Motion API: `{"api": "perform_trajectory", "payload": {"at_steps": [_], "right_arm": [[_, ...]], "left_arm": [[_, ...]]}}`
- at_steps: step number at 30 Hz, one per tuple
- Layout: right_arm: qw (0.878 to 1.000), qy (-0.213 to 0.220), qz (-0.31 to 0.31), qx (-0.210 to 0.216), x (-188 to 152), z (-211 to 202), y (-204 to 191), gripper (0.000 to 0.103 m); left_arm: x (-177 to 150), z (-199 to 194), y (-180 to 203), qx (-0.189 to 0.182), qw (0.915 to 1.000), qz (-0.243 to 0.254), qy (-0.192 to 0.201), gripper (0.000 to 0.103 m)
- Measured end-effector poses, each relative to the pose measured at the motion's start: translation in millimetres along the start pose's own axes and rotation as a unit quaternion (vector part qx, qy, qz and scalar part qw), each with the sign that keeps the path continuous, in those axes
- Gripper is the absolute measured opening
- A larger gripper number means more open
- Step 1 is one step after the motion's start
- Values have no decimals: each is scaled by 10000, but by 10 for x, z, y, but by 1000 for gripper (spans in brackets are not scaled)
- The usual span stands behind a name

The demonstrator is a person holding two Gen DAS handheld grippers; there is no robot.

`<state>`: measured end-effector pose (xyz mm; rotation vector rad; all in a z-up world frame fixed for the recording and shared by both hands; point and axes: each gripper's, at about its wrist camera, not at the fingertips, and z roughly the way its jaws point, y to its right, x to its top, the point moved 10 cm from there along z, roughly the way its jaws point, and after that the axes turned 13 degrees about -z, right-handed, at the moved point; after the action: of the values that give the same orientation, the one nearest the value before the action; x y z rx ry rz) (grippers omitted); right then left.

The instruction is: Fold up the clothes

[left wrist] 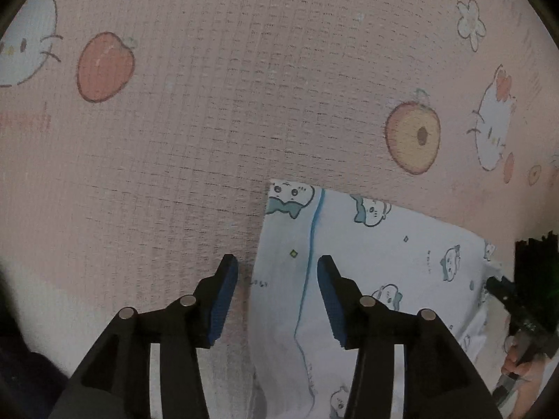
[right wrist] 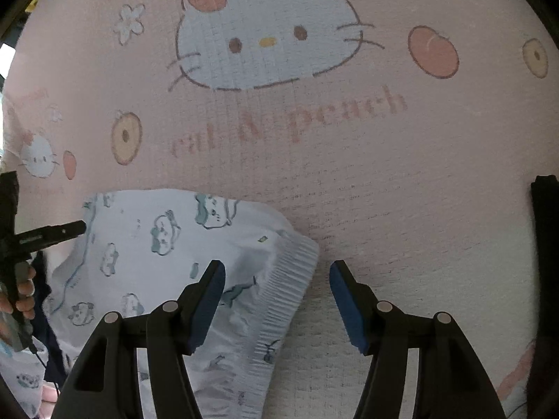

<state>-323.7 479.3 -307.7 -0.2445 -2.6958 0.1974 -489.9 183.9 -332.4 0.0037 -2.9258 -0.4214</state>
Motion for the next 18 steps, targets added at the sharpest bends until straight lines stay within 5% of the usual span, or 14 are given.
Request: {"api": "perform_trajectory", "payload": {"at_steps": [3,5,7,9,11,18], "right_arm": [[9999,84,84,-36,61,44,26,60],[9999,107,56,-78,89,45,27,39],[9997,48,22,-226,102,73,42,30],[9996,55,-25,-289,129,77,30,27],[9993,80,-133,-348,161,76,9,23],[9950,391,-185,-899,345,-113,45,22]], "left_arm": [[36,24,20,-106,9997,-210,22,44],[79,19,63,-161,9996,-177,143,44],[142,9,122,-173,9991,-77,380,44],[176,1,145,-19,9980,10,632,41],[197,-19,189,27,9963,113,851,18],[310,-88,242,-145,9948,146,998,6]]}}
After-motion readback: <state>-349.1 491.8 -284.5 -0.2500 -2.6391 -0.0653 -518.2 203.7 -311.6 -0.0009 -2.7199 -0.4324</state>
